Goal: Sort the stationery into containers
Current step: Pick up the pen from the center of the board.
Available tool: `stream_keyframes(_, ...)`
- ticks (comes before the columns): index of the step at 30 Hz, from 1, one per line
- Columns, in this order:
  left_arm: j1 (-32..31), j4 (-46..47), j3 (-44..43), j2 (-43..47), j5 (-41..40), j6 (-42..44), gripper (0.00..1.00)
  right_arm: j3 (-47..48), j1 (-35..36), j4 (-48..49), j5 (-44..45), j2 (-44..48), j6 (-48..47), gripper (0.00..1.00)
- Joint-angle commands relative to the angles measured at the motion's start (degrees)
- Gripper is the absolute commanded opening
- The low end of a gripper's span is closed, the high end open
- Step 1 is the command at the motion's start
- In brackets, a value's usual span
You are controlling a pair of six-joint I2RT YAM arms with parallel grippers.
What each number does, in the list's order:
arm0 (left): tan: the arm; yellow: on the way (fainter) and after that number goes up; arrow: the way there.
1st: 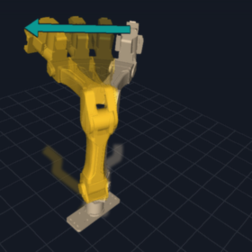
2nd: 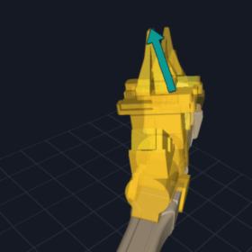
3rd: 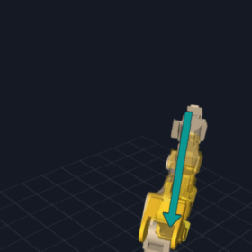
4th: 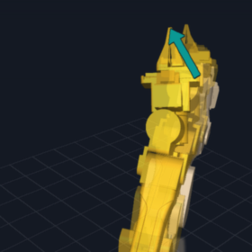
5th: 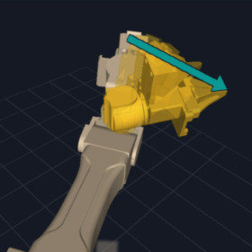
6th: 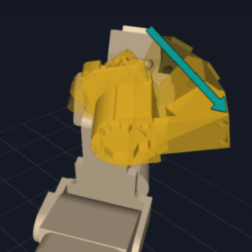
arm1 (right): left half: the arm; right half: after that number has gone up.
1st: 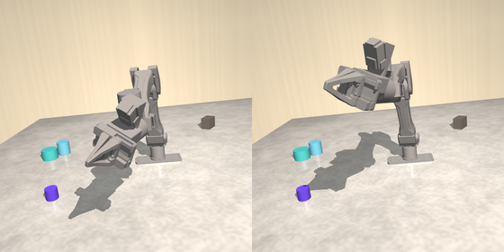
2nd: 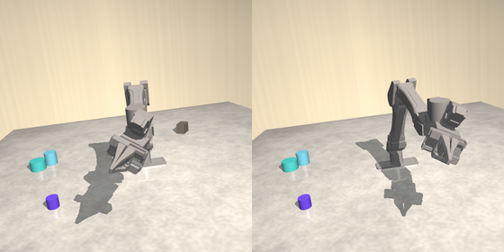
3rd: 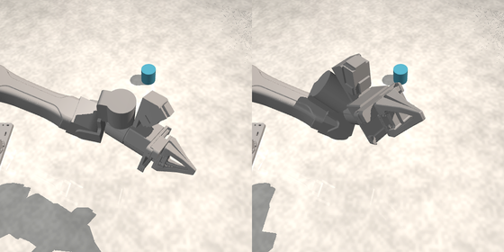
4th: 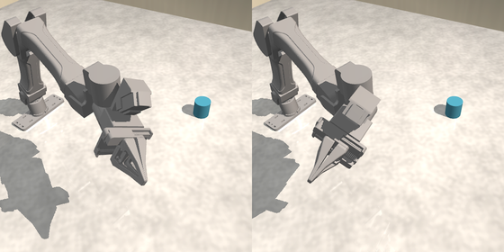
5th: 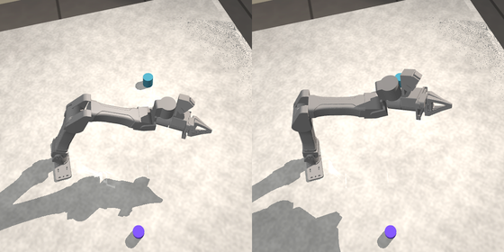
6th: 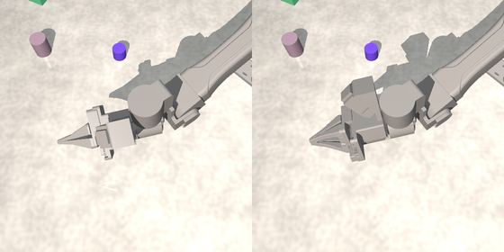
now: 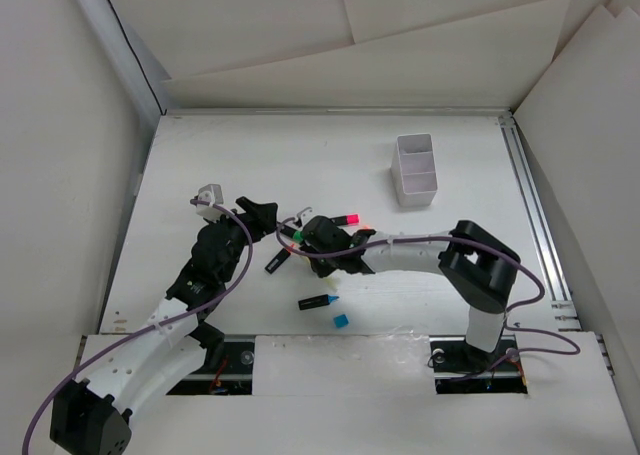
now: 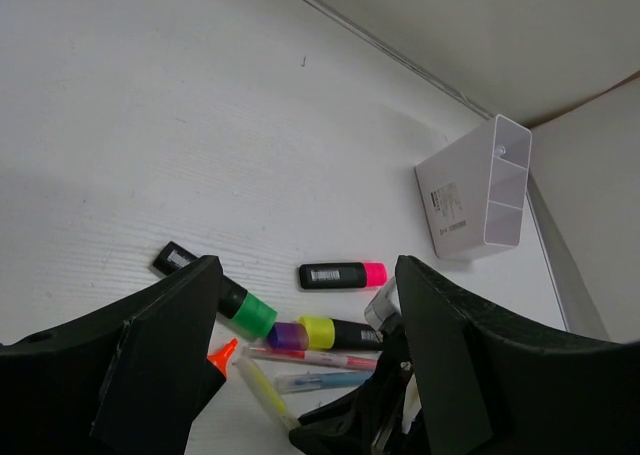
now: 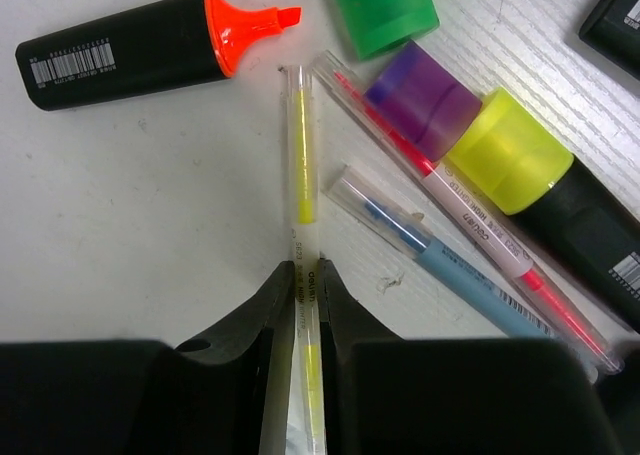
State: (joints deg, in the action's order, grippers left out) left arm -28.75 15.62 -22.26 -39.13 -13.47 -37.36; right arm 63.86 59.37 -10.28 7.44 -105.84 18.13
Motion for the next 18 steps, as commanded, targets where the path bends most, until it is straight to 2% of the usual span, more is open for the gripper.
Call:
stream_keyframes(1,0.3,2.0,-0.9,0.9,0.6,-0.1,0.67,-0.2,0.6,0.3,-0.5,4.1,-0.7,0.14)
stream_keyframes(11,0.3,2.0,-0.9,0.9,0.0,-0.1,0.67,-1.3,0.6,0.4,-1.6,13.8,-0.7,0.09)
stream_keyframes(15,0.3,2.6,-0.4,0.9,0.6,-0.1,0.67,-1.1,0.6,1.0,4.8,16.5,-0.7,0.05)
stream_keyframes(18,0.3,2.6,-0.4,0.3,1.7,-0.1,0.67,-0.4,-1.4,2.5,4.8,17.2,-0.7,0.05)
